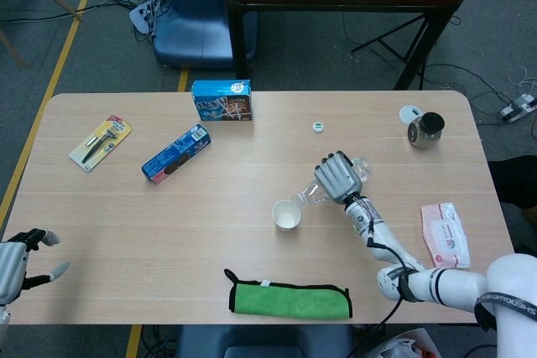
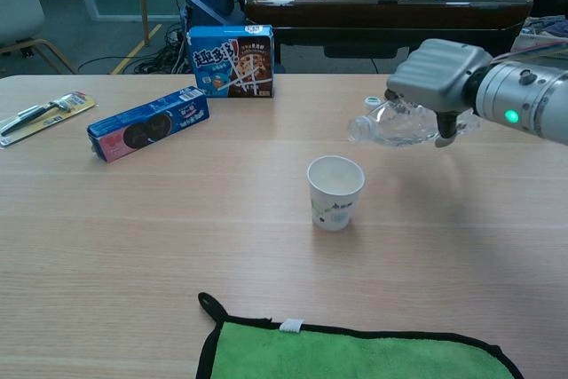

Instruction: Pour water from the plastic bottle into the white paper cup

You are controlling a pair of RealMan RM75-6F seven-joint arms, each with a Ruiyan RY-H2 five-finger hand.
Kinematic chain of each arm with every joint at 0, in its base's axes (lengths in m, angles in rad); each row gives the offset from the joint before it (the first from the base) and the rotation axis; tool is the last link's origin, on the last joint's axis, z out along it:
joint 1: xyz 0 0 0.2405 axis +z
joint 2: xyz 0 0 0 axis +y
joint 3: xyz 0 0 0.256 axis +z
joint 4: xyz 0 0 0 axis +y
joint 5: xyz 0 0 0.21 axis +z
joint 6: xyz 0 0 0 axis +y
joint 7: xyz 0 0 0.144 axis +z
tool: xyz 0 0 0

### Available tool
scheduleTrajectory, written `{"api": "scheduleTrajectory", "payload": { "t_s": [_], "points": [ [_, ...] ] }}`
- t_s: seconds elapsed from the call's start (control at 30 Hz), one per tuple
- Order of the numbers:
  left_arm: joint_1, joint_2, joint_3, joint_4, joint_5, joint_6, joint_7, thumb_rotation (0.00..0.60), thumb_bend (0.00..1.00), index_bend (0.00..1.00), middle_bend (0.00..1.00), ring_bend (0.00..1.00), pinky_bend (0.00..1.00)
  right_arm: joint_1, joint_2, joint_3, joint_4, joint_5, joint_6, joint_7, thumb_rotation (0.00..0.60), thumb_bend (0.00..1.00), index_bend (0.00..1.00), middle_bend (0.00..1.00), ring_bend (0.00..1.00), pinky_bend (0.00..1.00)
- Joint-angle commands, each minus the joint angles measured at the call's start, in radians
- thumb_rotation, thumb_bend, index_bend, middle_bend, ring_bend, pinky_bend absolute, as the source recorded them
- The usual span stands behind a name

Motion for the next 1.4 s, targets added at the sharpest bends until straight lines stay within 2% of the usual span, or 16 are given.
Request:
{"api": "scheduleTrajectory", "payload": {
  "t_s": [0.03, 0.73, 1.4],
  "points": [
    [0.000, 0.000, 0.000, 0.000, 0.000, 0.000, 0.000, 0.600, 0.10, 0.49, 0.51, 0.51, 0.75, 0.010, 0.003, -0.013, -0.016, 0.016, 0.019, -0.042, 0.600, 0.17, 0.59, 0.63, 0.52, 0.57],
    [-0.001, 0.001, -0.002, -0.006, -0.009, -0.008, 0.009, 0.600, 0.10, 0.49, 0.50, 0.51, 0.75, 0.041, 0.000, -0.045, -0.055, 0.094, 0.080, -0.194, 0.600, 0.17, 0.59, 0.63, 0.52, 0.57],
    [-0.001, 0.004, 0.000, -0.007, -0.010, -0.013, 0.010, 0.600, 0.10, 0.49, 0.50, 0.51, 0.75, 0.065, 0.002, -0.066, -0.076, 0.139, 0.126, -0.279, 0.600, 0.17, 0.59, 0.63, 0.52, 0.57]
  ]
}}
